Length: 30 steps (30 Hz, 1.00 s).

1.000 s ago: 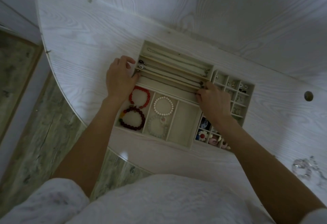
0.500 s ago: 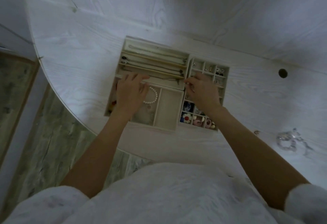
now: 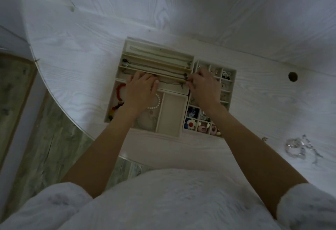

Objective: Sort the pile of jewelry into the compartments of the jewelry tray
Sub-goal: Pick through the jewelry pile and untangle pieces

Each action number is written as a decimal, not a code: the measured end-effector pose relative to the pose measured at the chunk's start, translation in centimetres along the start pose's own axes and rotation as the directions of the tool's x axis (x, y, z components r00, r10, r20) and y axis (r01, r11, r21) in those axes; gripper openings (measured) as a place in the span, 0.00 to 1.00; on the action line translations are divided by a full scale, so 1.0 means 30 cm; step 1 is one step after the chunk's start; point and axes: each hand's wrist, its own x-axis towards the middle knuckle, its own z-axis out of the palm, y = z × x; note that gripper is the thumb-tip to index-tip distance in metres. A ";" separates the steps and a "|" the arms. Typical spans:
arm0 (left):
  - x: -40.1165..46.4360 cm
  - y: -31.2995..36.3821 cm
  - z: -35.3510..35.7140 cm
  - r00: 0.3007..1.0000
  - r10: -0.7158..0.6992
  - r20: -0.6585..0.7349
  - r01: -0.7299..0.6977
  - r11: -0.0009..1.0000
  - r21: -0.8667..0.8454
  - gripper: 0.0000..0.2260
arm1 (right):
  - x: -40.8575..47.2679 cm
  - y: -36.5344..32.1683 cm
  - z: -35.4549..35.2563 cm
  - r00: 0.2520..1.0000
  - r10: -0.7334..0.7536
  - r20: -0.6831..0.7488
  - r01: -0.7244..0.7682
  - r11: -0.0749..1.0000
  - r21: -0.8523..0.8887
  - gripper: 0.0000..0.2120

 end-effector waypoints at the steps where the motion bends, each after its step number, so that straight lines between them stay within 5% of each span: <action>1: 0.002 -0.003 0.003 1.000 0.004 -0.018 -0.004 1.000 0.013 0.19 | 0.006 -0.001 0.002 1.000 -0.007 0.010 0.007 1.000 -0.012 0.07; 16: -0.014 -0.024 0.026 0.990 0.033 -0.134 -0.026 0.998 0.050 0.15 | -0.034 -0.016 0.012 0.982 -0.166 -0.084 0.160 0.984 -0.079 0.05; 21: -0.022 -0.064 0.015 0.987 0.033 -0.159 -0.032 0.999 0.012 0.14 | -0.004 -0.057 0.025 0.986 -0.163 0.022 0.164 0.982 -0.089 0.04; 30: -0.017 -0.087 0.009 0.990 0.041 -0.134 -0.035 0.998 0.050 0.14 | 0.035 -0.086 0.036 0.951 -0.040 0.306 0.157 0.918 -0.365 0.07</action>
